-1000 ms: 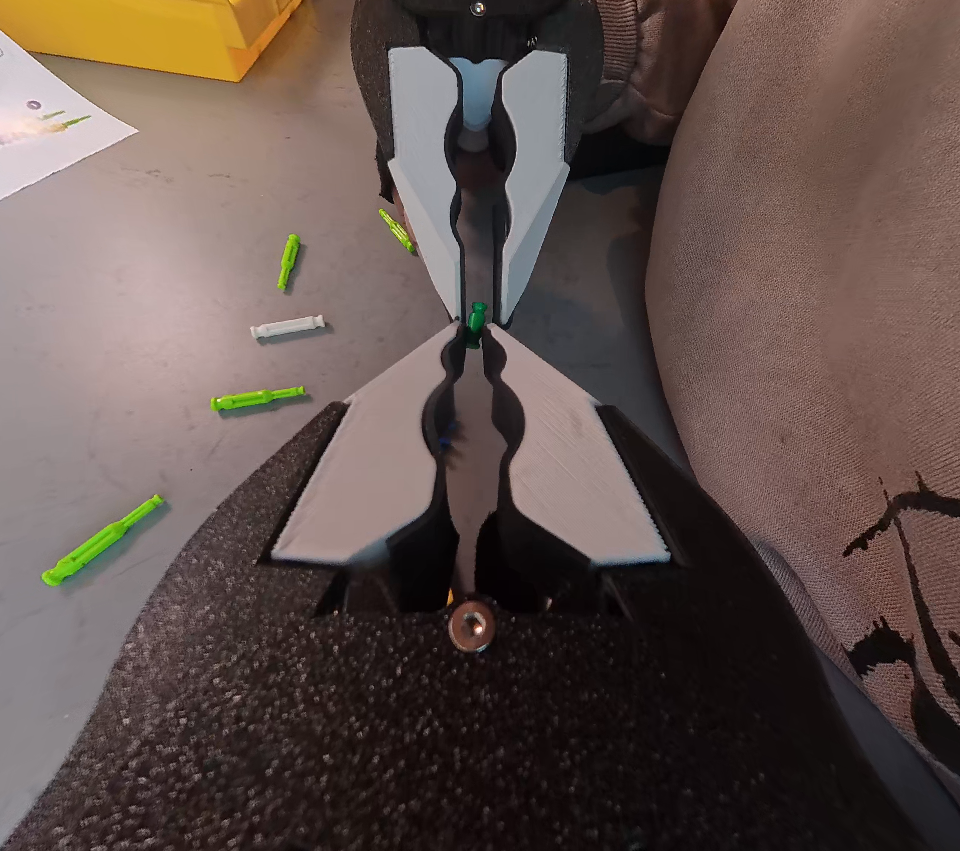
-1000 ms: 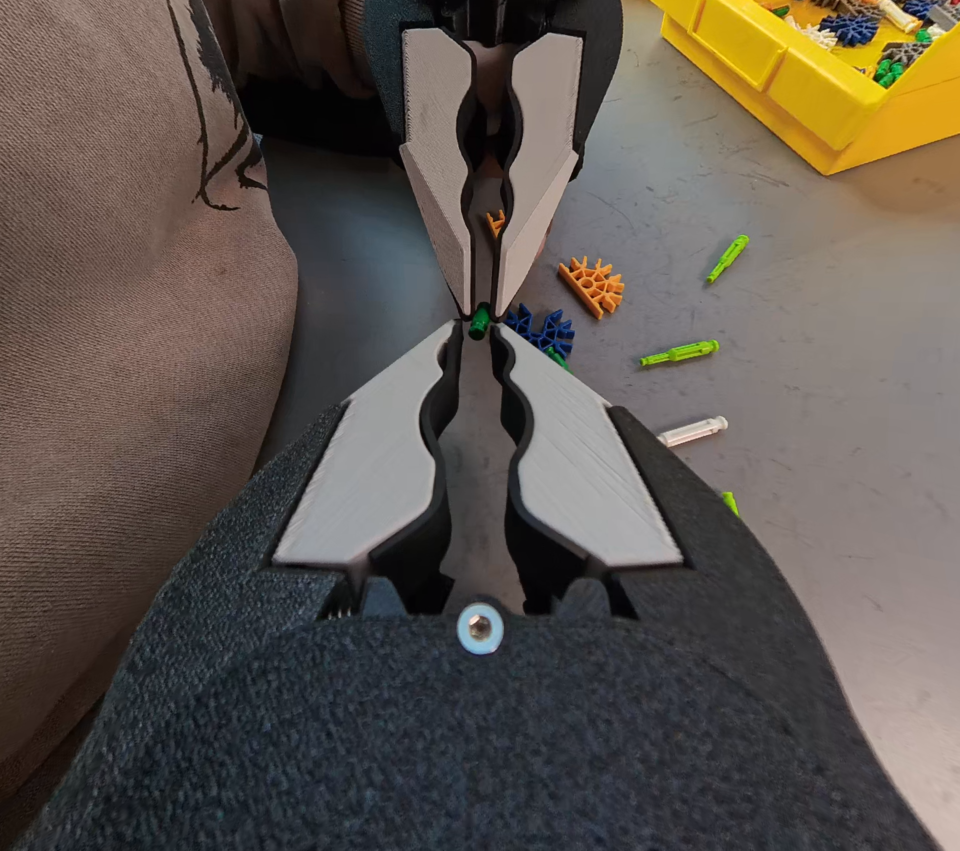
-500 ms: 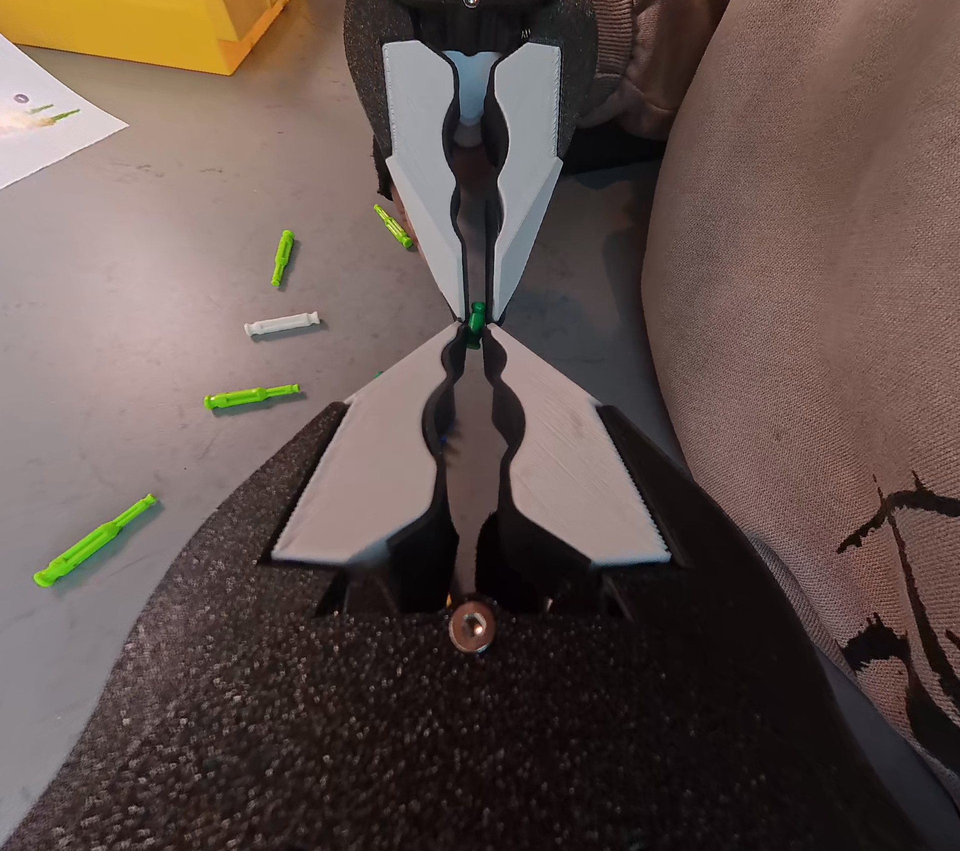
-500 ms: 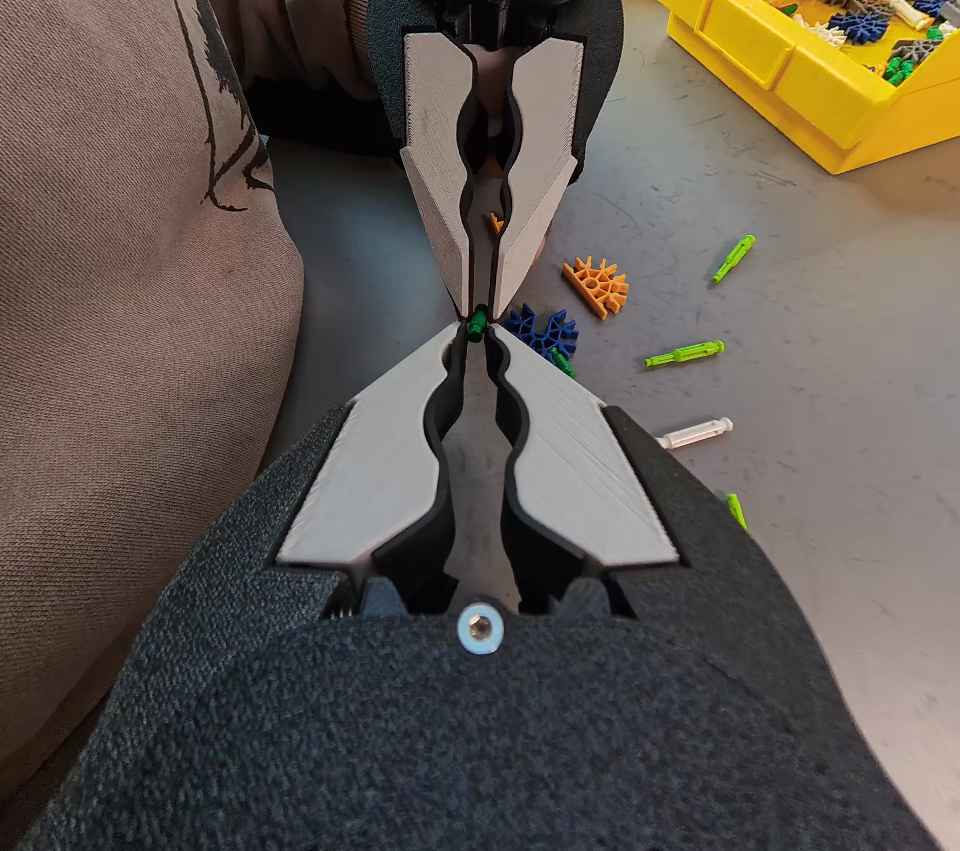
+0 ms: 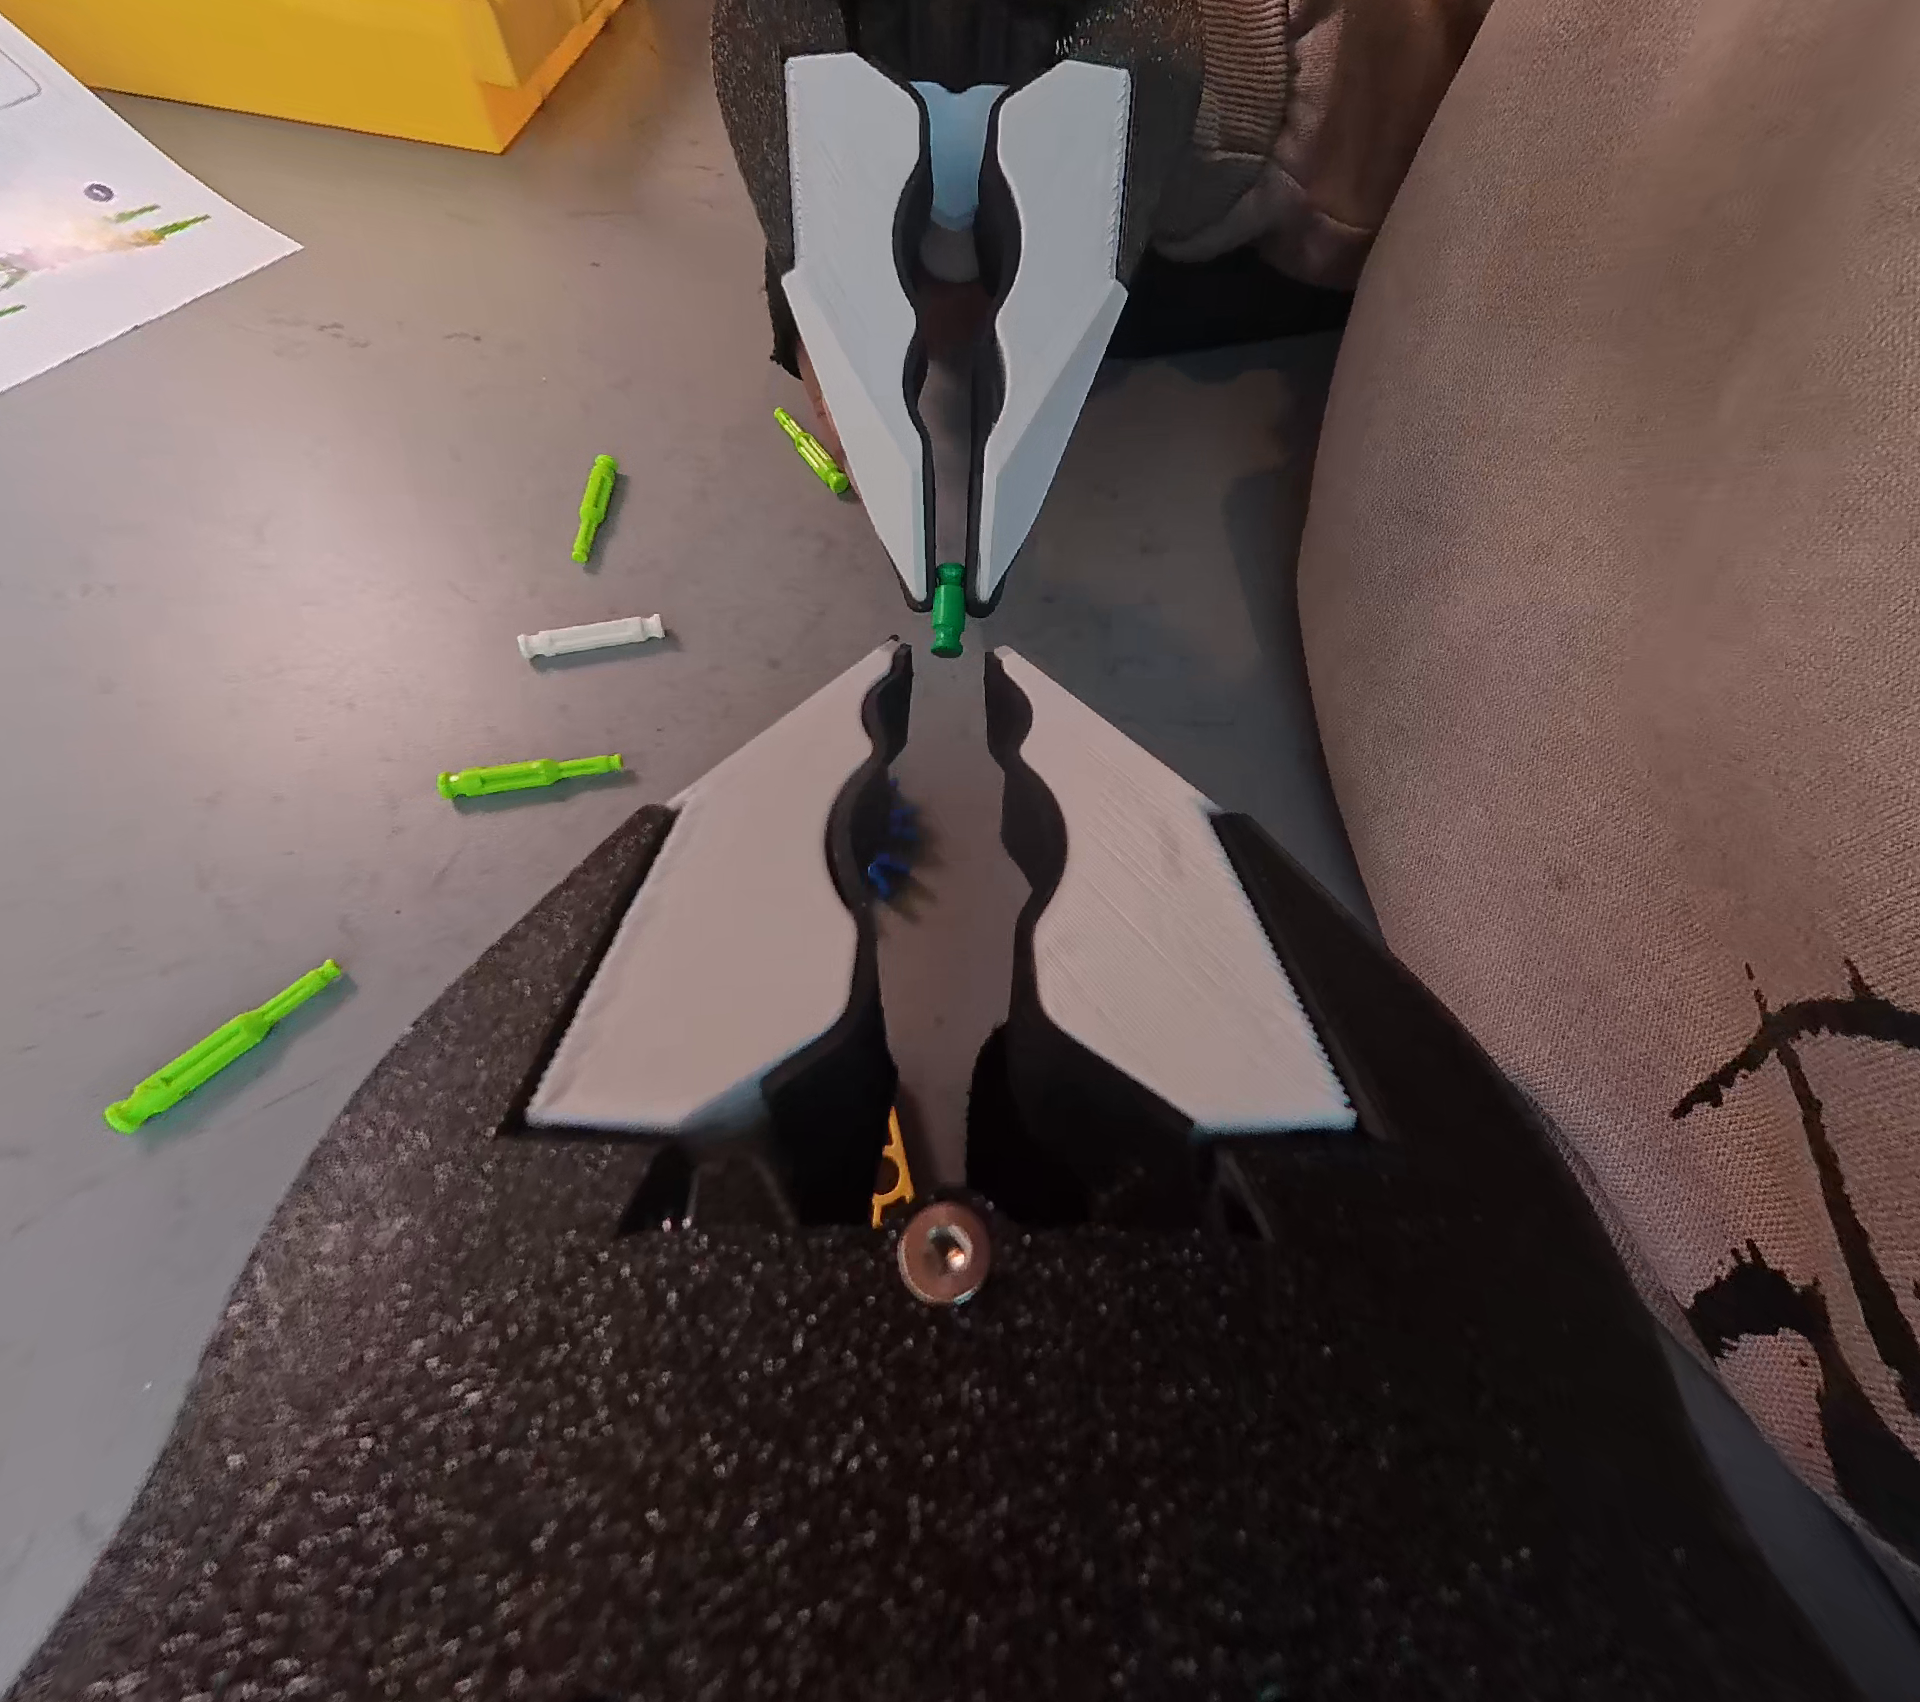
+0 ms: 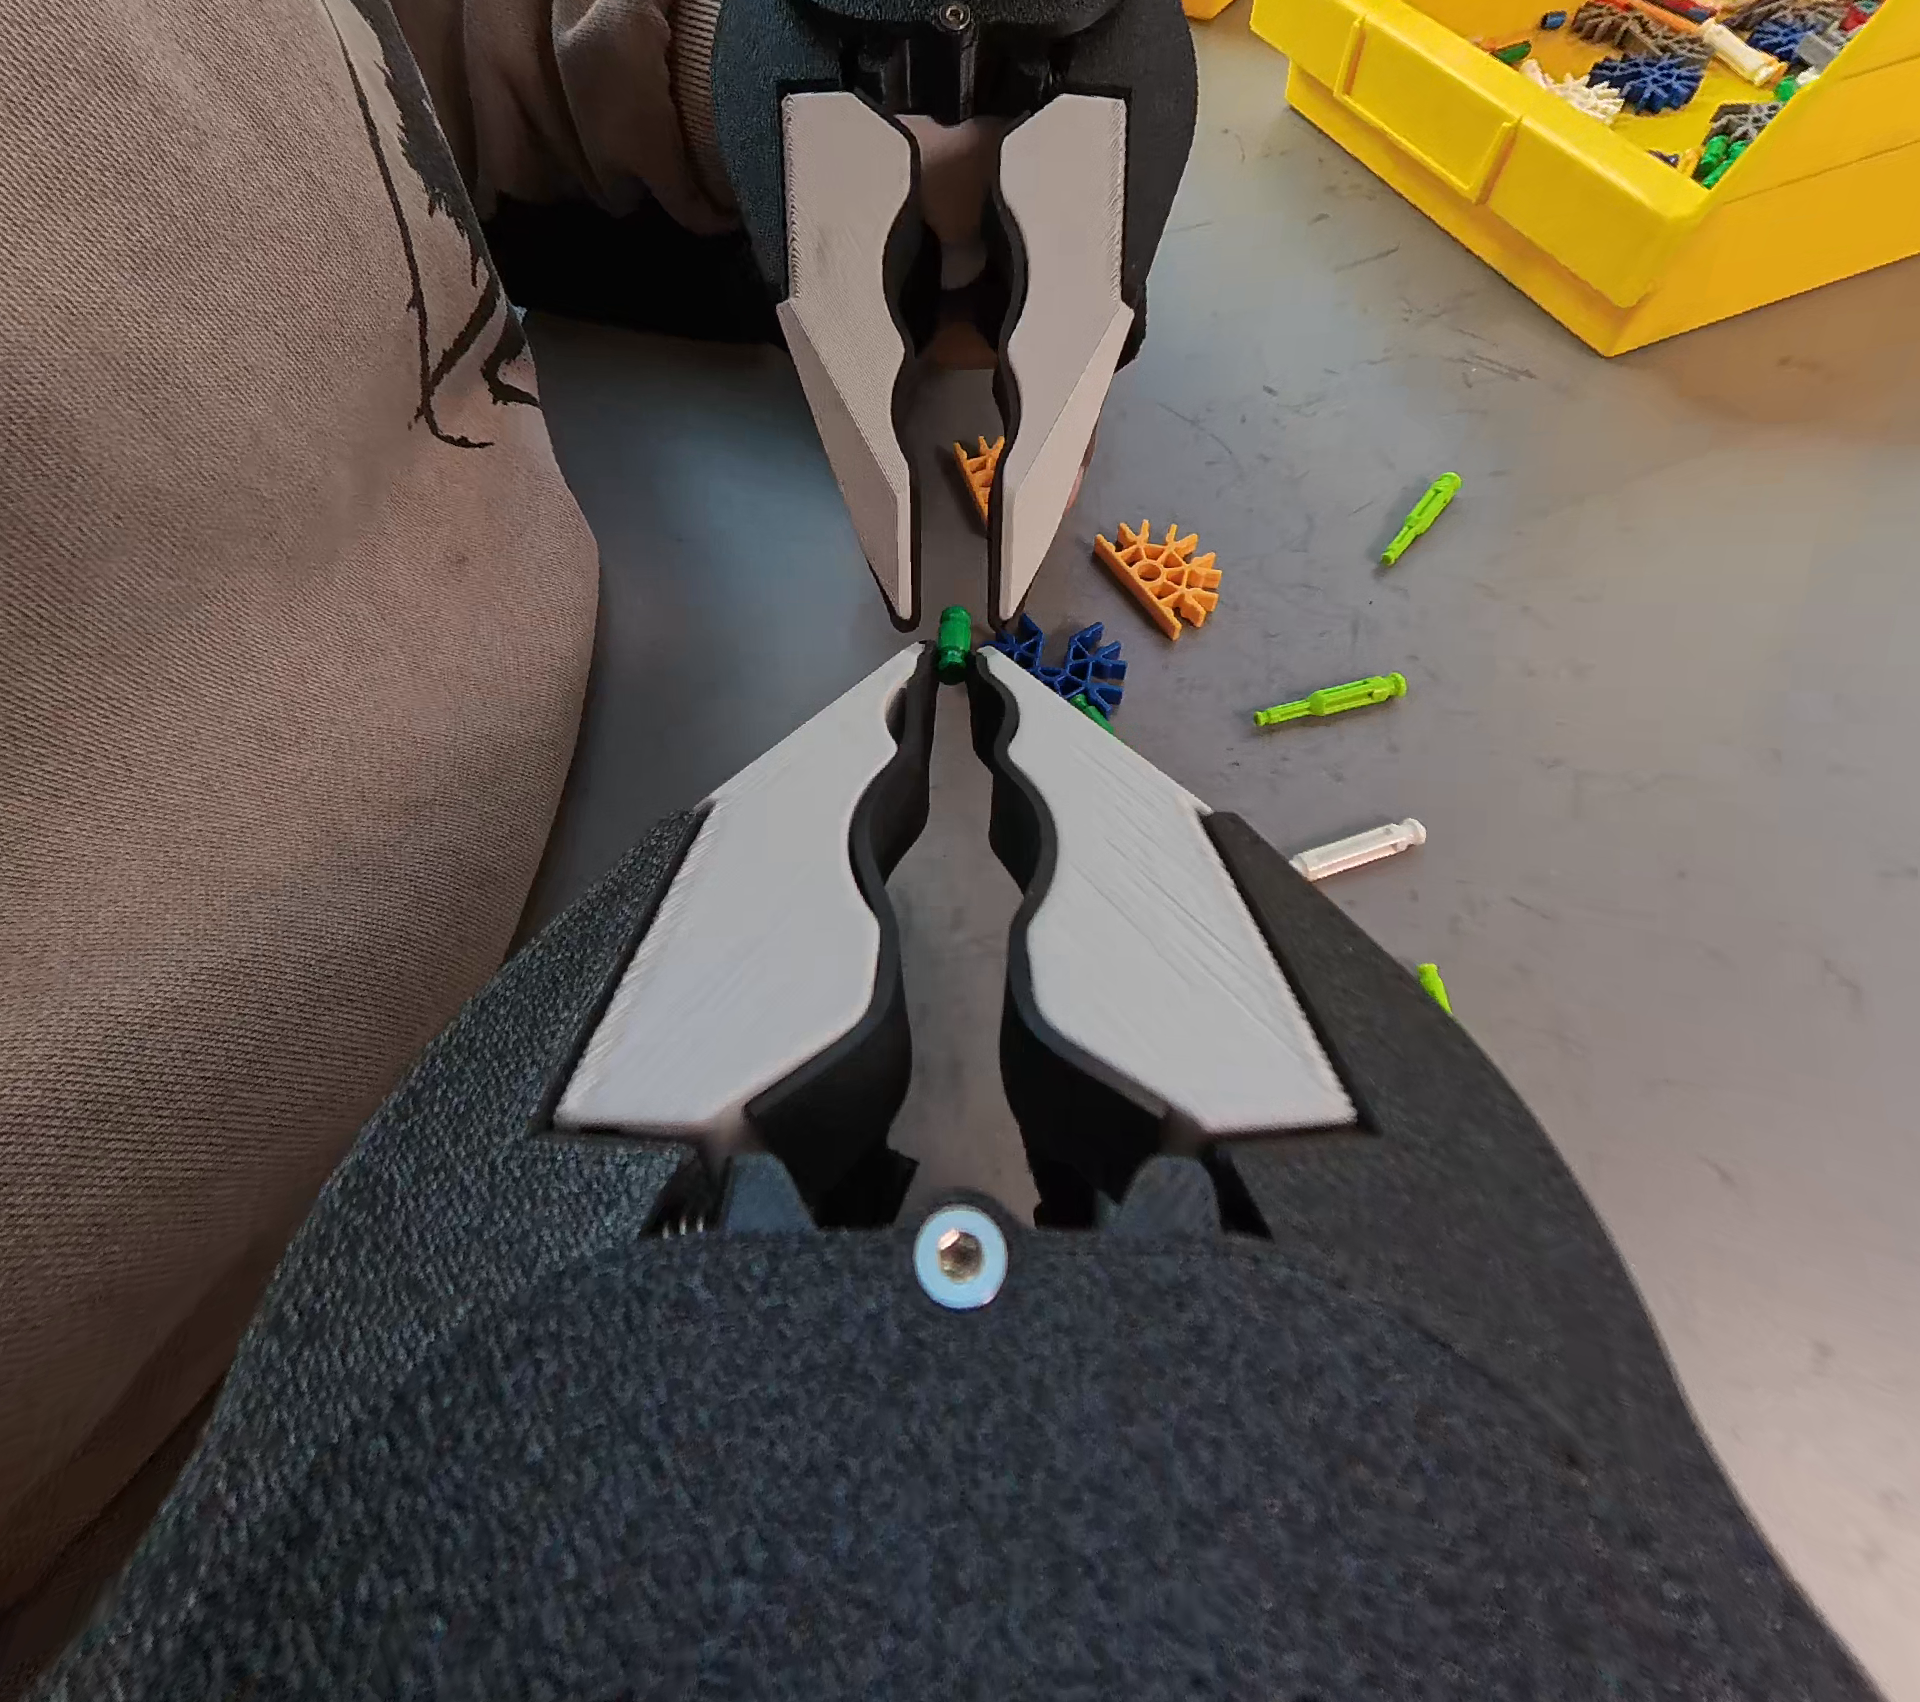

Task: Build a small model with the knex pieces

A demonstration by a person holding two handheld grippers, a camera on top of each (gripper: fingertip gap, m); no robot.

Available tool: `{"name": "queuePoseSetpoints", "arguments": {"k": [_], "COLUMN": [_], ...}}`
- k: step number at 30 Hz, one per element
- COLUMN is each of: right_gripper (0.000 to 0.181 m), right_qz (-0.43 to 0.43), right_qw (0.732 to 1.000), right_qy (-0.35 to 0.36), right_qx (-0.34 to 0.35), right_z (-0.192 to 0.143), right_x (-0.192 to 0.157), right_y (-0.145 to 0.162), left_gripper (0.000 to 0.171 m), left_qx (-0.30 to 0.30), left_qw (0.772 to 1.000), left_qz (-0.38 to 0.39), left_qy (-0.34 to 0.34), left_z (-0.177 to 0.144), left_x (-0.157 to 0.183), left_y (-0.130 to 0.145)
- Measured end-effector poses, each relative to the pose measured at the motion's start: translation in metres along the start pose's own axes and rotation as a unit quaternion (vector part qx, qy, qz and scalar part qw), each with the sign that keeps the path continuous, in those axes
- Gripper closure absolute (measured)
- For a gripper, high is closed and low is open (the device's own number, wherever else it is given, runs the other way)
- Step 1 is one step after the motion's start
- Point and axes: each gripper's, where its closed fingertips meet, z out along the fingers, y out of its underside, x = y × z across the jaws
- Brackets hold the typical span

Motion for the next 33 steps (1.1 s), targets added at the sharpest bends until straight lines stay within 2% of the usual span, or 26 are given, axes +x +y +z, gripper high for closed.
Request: {"name": "queuePoseSetpoints", "arguments": {"k": [3, 11, 25, 33], "right_gripper": [0.178, 0.178, 0.177, 0.173], "right_qz": [-0.004, -0.005, -0.017, -0.029], "right_qw": [1.000, 1.000, 0.998, 0.999], "right_qy": [-0.004, -0.005, -0.002, 0.015], "right_qx": [-0.003, 0.000, -0.052, -0.037], "right_z": [0.001, 0.000, 0.011, 0.012], "right_x": [-0.002, -0.003, -0.005, -0.005], "right_y": [0.001, 0.000, 0.015, 0.008], "left_gripper": [0.166, 0.166, 0.166, 0.166], "left_qx": [-0.001, 0.003, -0.043, -0.044], "left_qw": [1.000, 1.000, 0.998, 0.997], "left_qz": [0.005, 0.006, 0.051, 0.060], "left_qy": [0.001, 0.004, -0.011, -0.028], "left_z": [0.002, 0.001, 0.008, 0.002], "left_x": [0.002, 0.002, 0.004, 0.005], "left_y": [0.000, -0.002, 0.009, 0.009]}}
